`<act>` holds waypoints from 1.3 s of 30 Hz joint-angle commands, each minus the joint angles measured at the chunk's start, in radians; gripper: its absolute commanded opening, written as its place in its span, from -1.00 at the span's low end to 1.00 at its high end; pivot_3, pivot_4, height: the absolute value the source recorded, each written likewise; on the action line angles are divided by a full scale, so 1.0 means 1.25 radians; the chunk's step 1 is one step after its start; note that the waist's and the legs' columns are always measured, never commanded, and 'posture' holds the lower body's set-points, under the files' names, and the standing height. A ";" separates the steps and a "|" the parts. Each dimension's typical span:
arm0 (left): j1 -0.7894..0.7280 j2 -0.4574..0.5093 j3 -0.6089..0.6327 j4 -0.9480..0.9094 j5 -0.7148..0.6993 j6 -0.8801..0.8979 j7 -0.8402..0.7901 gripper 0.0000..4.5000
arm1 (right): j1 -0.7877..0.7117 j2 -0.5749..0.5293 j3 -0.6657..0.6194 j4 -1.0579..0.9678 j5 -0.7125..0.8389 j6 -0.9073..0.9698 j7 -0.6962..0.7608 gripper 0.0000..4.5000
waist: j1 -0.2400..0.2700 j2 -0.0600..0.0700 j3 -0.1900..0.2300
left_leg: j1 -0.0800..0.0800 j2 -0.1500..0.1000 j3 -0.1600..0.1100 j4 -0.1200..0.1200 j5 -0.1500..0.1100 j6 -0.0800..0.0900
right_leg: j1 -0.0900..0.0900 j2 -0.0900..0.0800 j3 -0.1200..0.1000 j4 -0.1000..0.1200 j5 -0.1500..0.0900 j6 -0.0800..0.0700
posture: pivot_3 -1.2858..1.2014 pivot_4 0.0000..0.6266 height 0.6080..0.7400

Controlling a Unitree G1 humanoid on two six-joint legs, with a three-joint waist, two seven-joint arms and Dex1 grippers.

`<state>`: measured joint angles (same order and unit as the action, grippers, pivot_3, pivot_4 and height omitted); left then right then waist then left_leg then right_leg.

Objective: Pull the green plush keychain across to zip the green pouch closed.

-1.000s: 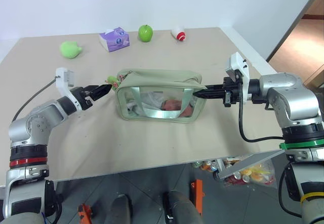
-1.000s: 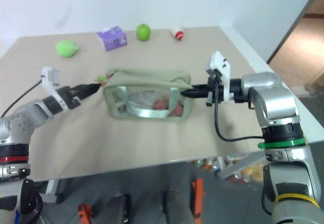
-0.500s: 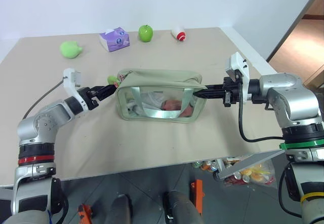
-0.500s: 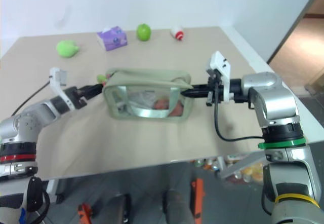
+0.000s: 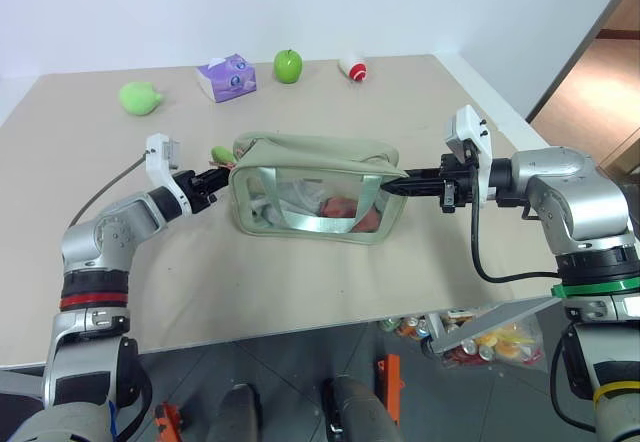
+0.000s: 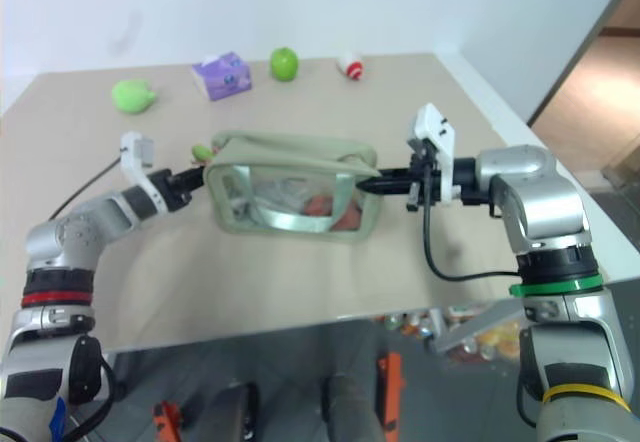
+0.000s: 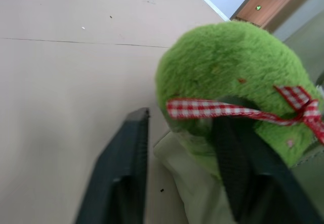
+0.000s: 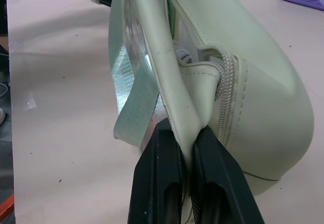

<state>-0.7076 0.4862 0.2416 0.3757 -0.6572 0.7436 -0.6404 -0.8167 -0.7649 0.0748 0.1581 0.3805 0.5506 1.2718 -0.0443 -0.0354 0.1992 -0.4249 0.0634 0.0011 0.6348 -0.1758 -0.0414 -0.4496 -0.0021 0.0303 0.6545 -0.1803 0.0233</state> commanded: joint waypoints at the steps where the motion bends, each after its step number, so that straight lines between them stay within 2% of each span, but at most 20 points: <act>1: -0.022 0.004 0.012 -0.016 0.006 -0.010 -0.003 -0.91 | -0.003 -0.001 -0.029 -0.030 0.015 -0.008 -0.005 -1.00 | 0.000 0.000 0.000 | 0.000 0.000 0.000 0.000 0.000 0.000 | 0.000 0.000 0.000 0.000 0.000 0.000 | 0.03 -0.52 1.00; 2: -0.024 0.007 0.013 -0.018 0.009 -0.014 -0.005 -0.97 | -0.003 0.000 -0.028 -0.029 0.016 -0.008 -0.006 -1.00 | 0.000 0.000 0.000 | 0.000 0.000 0.000 0.000 0.000 0.000 | 0.000 0.000 0.000 0.000 0.000 0.000 | 0.03 -0.52 1.00; 7: -0.079 0.044 0.048 -0.003 0.014 -0.041 -0.007 -0.97 | -0.003 0.000 -0.024 -0.025 0.017 -0.011 -0.007 -1.00 | 0.000 0.000 0.000 | 0.000 0.000 0.000 0.000 0.000 0.000 | 0.000 0.000 0.000 0.000 0.000 0.000 | 0.03 -0.52 1.00; 14: -0.240 0.076 0.039 -0.002 0.016 -0.049 -0.024 -0.97 | -0.006 -0.001 -0.024 -0.018 0.015 -0.014 -0.007 -1.00 | 0.000 0.000 0.000 | 0.000 0.000 0.000 0.000 0.000 0.000 | 0.000 0.000 0.000 0.000 0.000 0.000 | 0.03 -0.52 1.00; 18: -0.332 0.056 -0.059 0.005 0.077 -0.078 -0.074 -0.97 | -0.009 0.000 -0.024 -0.015 0.013 -0.015 -0.010 -1.00 | -0.002 0.000 0.000 | 0.000 0.000 0.000 0.000 0.000 0.000 | 0.000 0.000 0.000 0.000 0.001 0.000 | 0.03 -0.52 1.00; 25: -0.389 -0.008 -0.280 -0.040 0.192 -0.164 -0.235 -0.97 | 0.014 -0.010 -0.041 -0.049 0.024 0.000 -0.022 -1.00 | 0.000 0.000 0.000 | 0.000 0.000 0.000 0.000 0.000 0.000 | 0.000 0.000 0.001 0.000 0.000 0.001 | 0.03 -0.52 1.00; 33: -0.422 -0.081 -0.317 -0.052 0.216 -0.180 -0.304 -0.97 | 0.025 -0.016 -0.045 -0.065 0.031 0.010 -0.031 -1.00 | -0.003 0.000 0.000 | 0.000 -0.001 0.000 0.000 0.000 0.000 | -0.001 0.001 0.002 0.000 0.000 0.000 | 0.03 -0.52 1.00; 39: -0.424 -0.103 -0.330 -0.047 0.244 -0.183 -0.329 -0.97 | 0.025 -0.012 -0.044 -0.066 0.032 0.011 -0.034 -1.00 | -0.002 0.000 0.000 | -0.001 -0.001 0.000 0.000 0.000 0.000 | -0.001 0.001 0.003 0.000 0.000 0.001 | 0.03 -0.52 1.00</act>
<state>-1.1934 0.3672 -0.1610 0.3520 -0.3545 0.5406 -1.0327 -0.7764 -0.7755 0.0482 0.1201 0.4021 0.5690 1.2328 -0.0465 -0.0350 0.1996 -0.4259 0.0619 0.0013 0.6348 -0.1757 -0.0412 -0.4510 -0.0009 0.0344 0.6540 -0.1798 0.0245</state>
